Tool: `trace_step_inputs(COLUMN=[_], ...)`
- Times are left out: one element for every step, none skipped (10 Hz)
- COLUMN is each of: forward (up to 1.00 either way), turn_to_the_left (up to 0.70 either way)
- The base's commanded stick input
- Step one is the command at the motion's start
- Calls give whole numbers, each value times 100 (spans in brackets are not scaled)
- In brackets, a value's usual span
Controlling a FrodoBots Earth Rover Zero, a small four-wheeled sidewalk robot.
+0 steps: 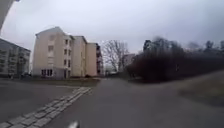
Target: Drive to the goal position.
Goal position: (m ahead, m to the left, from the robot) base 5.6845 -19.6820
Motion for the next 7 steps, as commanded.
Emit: trace_step_inputs(forward=[100, 100, 100, 100, 100, 100, 100], turn_to_the_left=[-40, -40, -40, -40, -40, -40, -40])
